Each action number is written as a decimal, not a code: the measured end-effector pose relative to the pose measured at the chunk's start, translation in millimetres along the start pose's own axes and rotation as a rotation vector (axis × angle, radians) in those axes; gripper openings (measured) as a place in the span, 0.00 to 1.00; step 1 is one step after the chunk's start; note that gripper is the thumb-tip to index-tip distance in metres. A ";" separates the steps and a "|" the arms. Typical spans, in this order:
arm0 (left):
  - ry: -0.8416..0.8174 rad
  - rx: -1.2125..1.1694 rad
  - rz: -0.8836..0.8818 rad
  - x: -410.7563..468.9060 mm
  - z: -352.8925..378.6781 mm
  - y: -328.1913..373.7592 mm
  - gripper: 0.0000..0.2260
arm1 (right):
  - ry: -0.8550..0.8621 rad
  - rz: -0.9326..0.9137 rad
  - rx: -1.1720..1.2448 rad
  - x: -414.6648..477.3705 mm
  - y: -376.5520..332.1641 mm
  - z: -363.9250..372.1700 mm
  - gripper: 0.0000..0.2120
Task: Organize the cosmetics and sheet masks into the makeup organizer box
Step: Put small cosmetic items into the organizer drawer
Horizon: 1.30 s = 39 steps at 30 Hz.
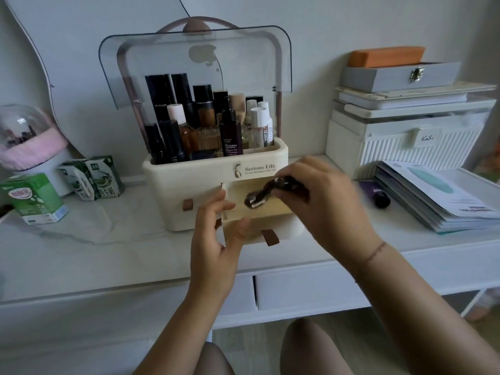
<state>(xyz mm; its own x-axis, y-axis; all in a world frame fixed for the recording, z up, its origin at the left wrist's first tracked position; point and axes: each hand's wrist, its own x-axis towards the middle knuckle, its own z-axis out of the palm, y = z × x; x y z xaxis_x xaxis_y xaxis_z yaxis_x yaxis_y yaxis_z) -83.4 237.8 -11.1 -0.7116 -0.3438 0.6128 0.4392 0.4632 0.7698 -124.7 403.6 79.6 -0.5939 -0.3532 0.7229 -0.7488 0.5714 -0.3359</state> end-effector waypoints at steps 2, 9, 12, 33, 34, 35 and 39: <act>-0.003 -0.005 -0.019 -1.2 -0.3 0.5 0.19 | -0.139 0.012 -0.025 5.7 2.6 11.3 0.10; -0.027 0.029 -0.001 2.4 -1.7 4.1 0.25 | -0.439 0.018 0.065 12.0 8.5 24.3 0.15; -0.032 0.045 0.028 3.5 0.9 3.8 0.24 | -0.463 0.024 0.164 10.8 9.6 21.8 0.15; -0.342 0.426 0.402 43.0 -10.4 30.5 0.24 | 0.169 0.792 -0.231 -37.4 169.2 13.8 0.13; -0.379 0.460 0.406 43.7 -12.2 30.2 0.27 | 0.223 0.761 -0.182 -39.1 161.4 11.6 0.12; -0.395 0.504 0.408 43.9 -13.6 28.9 0.29 | 0.274 0.717 -0.127 -41.0 151.1 9.2 0.11; -0.389 0.559 0.364 42.8 -20.2 21.7 0.33 | 0.427 0.452 0.086 -46.8 92.5 -4.3 0.11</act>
<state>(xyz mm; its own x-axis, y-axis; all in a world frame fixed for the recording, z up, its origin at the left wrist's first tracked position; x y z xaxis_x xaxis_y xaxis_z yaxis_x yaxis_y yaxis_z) -93.3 216.7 35.5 -0.7623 0.1734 0.6235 0.4137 0.8715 0.2634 -164.8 476.1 17.3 -0.7006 0.2465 0.6697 -0.4830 0.5270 -0.6993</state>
